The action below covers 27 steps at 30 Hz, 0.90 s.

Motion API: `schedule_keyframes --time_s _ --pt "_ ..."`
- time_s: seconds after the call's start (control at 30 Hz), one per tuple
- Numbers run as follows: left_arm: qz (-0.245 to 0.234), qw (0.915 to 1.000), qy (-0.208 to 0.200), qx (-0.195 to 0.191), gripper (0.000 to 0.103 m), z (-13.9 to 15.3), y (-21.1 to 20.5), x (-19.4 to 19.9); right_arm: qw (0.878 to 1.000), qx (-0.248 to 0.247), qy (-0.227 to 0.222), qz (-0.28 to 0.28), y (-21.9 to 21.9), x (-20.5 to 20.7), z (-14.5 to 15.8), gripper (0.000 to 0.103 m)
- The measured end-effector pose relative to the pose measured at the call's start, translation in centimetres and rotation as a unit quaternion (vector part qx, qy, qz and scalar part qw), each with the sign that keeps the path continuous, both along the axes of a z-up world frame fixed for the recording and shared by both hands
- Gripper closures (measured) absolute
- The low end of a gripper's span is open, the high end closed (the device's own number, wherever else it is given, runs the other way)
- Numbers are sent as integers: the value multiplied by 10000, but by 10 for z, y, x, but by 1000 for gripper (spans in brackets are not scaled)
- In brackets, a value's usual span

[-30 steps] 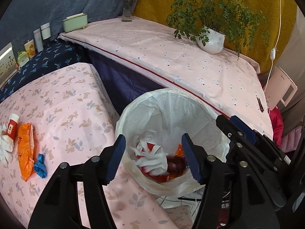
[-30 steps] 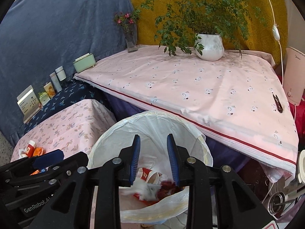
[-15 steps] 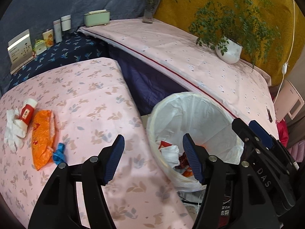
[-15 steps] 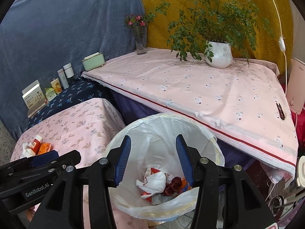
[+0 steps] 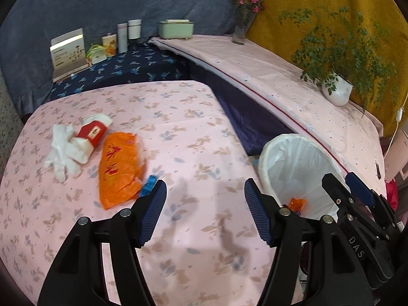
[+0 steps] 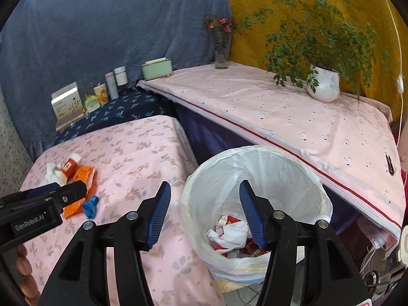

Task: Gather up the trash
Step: 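Move both open tools back over the table trash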

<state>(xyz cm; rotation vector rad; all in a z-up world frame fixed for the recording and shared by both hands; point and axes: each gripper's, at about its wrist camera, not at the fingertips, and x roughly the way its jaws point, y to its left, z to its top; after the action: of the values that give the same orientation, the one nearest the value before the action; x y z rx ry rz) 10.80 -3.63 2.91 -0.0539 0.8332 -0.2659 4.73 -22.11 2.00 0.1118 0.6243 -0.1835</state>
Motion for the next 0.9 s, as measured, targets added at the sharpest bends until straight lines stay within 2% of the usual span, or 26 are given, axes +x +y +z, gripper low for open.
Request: schedule_keyframes --time_s 0.23,0.57,0.9 --pt "293 9994 11 176 43 -8 35 -16 9995 -38 121 287 32 -1 -5 46" --pt "550 9984 89 78 43 -14 70 -24 9982 -83 234 550 73 -2 -13 46" --pt "741 9972 112 -48 43 -15 99 -18 9976 -110 311 609 93 2 -16 46"
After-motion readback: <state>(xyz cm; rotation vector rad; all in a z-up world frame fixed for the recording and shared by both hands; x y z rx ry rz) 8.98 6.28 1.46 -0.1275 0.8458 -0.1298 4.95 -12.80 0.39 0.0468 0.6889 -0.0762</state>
